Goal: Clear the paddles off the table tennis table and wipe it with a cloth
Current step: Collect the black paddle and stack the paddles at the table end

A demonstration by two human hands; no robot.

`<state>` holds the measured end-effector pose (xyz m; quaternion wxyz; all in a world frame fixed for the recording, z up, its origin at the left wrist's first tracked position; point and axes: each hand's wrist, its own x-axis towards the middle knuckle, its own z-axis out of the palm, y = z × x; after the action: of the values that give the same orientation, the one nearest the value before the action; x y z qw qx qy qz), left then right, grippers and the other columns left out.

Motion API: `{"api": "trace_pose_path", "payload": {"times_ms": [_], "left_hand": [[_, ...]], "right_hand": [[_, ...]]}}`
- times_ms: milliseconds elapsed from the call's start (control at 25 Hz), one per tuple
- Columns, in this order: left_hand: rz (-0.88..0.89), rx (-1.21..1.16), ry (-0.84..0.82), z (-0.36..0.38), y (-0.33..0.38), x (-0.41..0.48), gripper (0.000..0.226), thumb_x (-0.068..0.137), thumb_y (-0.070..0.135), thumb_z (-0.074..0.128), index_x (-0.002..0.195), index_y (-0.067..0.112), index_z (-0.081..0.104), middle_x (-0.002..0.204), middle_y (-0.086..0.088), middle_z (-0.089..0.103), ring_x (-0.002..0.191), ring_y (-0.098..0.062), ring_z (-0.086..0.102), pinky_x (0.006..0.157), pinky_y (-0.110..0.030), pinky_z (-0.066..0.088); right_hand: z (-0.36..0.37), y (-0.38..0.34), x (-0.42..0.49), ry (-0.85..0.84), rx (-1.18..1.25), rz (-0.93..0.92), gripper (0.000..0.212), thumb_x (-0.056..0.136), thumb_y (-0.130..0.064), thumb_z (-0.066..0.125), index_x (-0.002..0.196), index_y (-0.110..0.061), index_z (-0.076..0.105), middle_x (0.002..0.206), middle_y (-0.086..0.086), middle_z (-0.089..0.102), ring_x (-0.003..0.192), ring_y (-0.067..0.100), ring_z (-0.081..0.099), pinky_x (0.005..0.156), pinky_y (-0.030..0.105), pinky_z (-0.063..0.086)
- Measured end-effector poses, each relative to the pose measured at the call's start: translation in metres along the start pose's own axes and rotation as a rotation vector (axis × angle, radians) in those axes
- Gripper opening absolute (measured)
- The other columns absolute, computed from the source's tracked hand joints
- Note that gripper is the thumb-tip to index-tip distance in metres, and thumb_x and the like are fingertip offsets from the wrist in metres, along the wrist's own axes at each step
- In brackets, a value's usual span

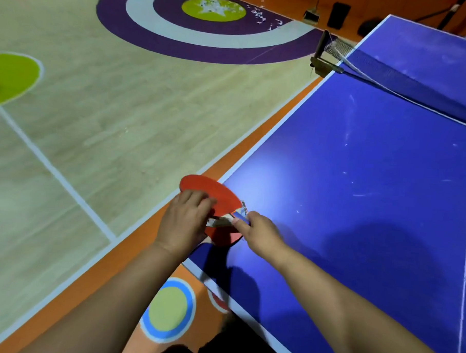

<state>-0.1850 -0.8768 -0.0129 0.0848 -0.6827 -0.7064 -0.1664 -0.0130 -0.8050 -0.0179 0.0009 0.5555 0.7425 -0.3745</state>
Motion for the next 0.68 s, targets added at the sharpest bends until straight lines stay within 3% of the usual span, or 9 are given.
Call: {"api": "trace_pose_path", "payload": {"times_ms": [120, 280, 400, 480, 560, 680], "left_hand": [[-0.174, -0.072, -0.098, 0.022, -0.02, 0.006, 0.068, 0.05, 0.012, 0.082, 0.114, 0.005, 0.059, 0.108, -0.014, 0.061, 0.095, -0.034, 0.056, 0.077, -0.038, 0.049], [-0.021, -0.069, -0.396, 0.07, -0.033, 0.019, 0.066, 0.037, 0.022, 0.088, 0.097, 0.008, 0.066, 0.091, -0.01, 0.064, 0.081, -0.032, 0.063, 0.065, -0.035, 0.052], [0.072, -0.157, -0.552, 0.102, -0.033, 0.036, 0.072, 0.053, 0.024, 0.081, 0.119, 0.006, 0.057, 0.114, -0.016, 0.059, 0.103, -0.037, 0.056, 0.083, -0.04, 0.047], [0.142, -0.136, -0.587, 0.12, -0.031, 0.042, 0.082, 0.06, 0.027, 0.075, 0.134, 0.008, 0.045, 0.133, -0.019, 0.047, 0.12, -0.037, 0.045, 0.097, -0.042, 0.038], [0.148, -0.125, -0.574, 0.132, -0.032, 0.047, 0.092, 0.059, 0.031, 0.075, 0.14, 0.009, 0.037, 0.138, -0.02, 0.041, 0.126, -0.038, 0.04, 0.103, -0.044, 0.032], [0.169, -0.167, -0.559, 0.143, -0.039, 0.057, 0.093, 0.055, 0.03, 0.076, 0.136, 0.003, 0.04, 0.117, -0.02, 0.054, 0.105, -0.038, 0.052, 0.087, -0.041, 0.041]], "right_hand": [[0.004, 0.005, 0.018, 0.155, 0.073, 0.105, 0.037, 0.096, -0.043, 0.049, 0.074, -0.018, 0.034, 0.073, 0.001, 0.046, 0.072, 0.026, 0.044, 0.054, 0.033, 0.025], [0.015, 0.028, 0.021, 0.28, 0.171, 0.258, 0.025, 0.096, -0.034, 0.053, 0.091, -0.015, 0.038, 0.083, 0.004, 0.049, 0.074, 0.025, 0.043, 0.06, 0.032, 0.027], [0.029, 0.038, 0.011, 0.324, 0.22, 0.392, 0.025, 0.095, -0.034, 0.054, 0.089, -0.014, 0.04, 0.083, 0.006, 0.054, 0.075, 0.027, 0.047, 0.06, 0.033, 0.03], [0.042, 0.041, 0.003, 0.351, 0.256, 0.49, 0.026, 0.095, -0.035, 0.053, 0.088, -0.013, 0.042, 0.081, 0.005, 0.055, 0.074, 0.027, 0.049, 0.059, 0.033, 0.031], [0.056, 0.038, -0.005, 0.392, 0.284, 0.56, 0.026, 0.095, -0.035, 0.053, 0.09, -0.013, 0.042, 0.079, 0.002, 0.052, 0.074, 0.026, 0.048, 0.057, 0.033, 0.028], [0.079, 0.027, -0.01, 0.486, 0.311, 0.651, 0.026, 0.096, -0.035, 0.052, 0.091, -0.012, 0.042, 0.077, 0.0, 0.049, 0.073, 0.025, 0.047, 0.05, 0.029, 0.025]]}}
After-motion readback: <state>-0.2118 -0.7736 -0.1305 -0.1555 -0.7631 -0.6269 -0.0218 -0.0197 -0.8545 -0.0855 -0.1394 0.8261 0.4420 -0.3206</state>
